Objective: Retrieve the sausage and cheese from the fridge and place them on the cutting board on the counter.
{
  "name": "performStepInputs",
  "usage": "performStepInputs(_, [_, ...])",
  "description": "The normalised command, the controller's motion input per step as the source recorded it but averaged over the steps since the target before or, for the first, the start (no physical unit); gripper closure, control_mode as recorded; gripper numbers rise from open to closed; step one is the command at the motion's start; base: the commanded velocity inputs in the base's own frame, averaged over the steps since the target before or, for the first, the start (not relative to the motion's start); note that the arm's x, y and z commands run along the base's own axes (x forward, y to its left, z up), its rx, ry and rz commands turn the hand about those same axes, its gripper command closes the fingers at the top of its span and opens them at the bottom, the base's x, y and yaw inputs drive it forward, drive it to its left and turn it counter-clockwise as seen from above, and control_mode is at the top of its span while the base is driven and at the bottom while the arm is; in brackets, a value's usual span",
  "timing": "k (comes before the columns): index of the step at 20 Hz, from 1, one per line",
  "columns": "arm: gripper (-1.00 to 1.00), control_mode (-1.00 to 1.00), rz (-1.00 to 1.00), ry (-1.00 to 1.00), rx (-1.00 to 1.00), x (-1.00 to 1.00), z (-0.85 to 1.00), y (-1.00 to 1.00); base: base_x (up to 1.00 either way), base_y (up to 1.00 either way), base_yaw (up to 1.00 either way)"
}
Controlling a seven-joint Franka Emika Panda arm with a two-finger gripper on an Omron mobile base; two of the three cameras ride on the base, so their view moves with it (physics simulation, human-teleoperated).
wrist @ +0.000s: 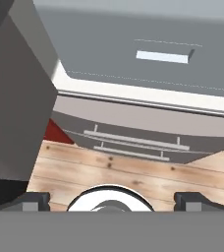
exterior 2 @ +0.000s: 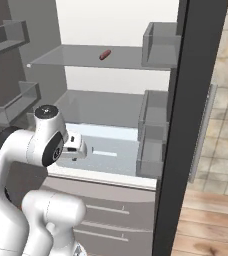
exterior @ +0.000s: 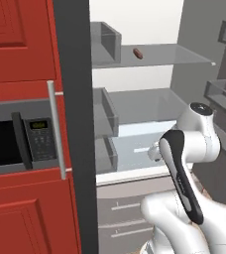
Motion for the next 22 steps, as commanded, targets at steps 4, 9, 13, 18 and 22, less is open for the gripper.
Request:
performStepInputs(4, [-1.00, 1.00, 0.00, 0.00, 0.00, 0.00, 0.00, 0.00, 0.62, -0.23, 0.00])
performStepInputs(9, [-1.00, 1.00, 0.00, 0.00, 0.00, 0.00, 0.00, 0.00, 0.25, 0.00, 0.00])
performStepInputs(13, [-1.00, 1.00, 0.00, 0.00, 0.00, 0.00, 0.00, 0.00, 0.00, 0.00, 0.00])
performStepInputs(18, [-1.00, 1.00, 0.00, 0.00, 0.00, 0.00, 0.00, 0.00, 0.00, 0.00, 0.00])
performStepInputs(22, [-1.00, 1.00, 0.00, 0.00, 0.00, 0.00, 0.00, 0.00, 0.00, 0.00, 0.00])
